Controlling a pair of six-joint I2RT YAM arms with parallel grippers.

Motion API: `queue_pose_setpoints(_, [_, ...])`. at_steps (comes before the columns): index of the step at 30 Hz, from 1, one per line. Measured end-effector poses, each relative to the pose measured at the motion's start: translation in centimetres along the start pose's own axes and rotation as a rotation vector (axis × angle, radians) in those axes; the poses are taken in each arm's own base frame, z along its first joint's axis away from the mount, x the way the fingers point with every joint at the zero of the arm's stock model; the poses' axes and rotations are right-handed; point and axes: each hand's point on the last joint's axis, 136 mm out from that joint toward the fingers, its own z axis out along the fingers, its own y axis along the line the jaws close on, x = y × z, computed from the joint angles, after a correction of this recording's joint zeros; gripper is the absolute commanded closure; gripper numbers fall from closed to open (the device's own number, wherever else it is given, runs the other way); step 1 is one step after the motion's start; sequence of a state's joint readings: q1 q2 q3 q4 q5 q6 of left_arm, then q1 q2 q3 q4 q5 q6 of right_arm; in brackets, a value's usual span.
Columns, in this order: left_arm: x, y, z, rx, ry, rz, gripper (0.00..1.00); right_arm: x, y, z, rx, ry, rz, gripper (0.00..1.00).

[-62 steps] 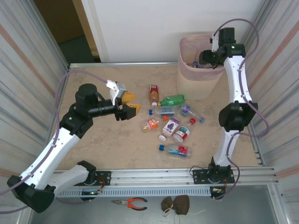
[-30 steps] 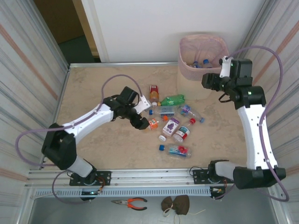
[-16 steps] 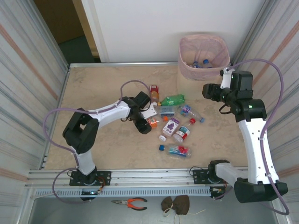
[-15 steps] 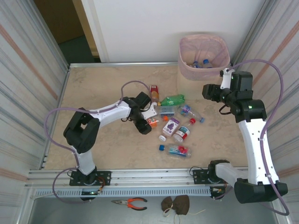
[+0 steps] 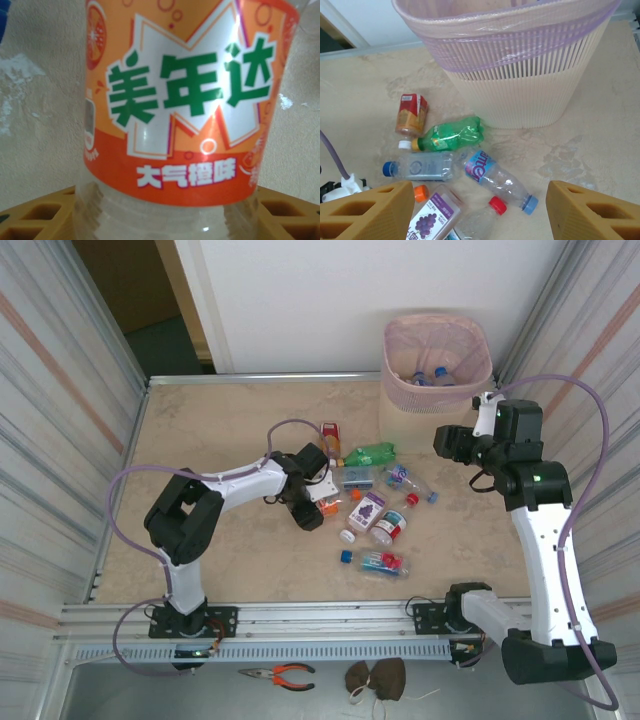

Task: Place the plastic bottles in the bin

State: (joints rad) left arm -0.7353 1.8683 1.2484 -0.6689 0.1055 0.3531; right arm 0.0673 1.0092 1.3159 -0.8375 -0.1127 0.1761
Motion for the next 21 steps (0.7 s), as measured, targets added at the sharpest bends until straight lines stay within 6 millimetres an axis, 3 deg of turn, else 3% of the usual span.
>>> queue_pose_setpoints(10, [1.3, -0.6, -0.9, -0.001, -0.001, -0.017, 0.47, -0.1, 0.2, -0.7, -0.011, -0.018, 0.002, 0.32])
queue_pose_setpoints(14, [1.2, -1.0, -3.0, -0.005, -0.059, -0.030, 0.48, -0.3, 0.9, -1.6, -0.043, -0.039, 0.015, 0.32])
queue_pose_setpoints(21, [-1.0, -2.3, -7.9, 0.014, -0.252, -0.039, 0.48, 0.5, 3.0, -1.8, -0.153, -0.046, 0.054, 0.32])
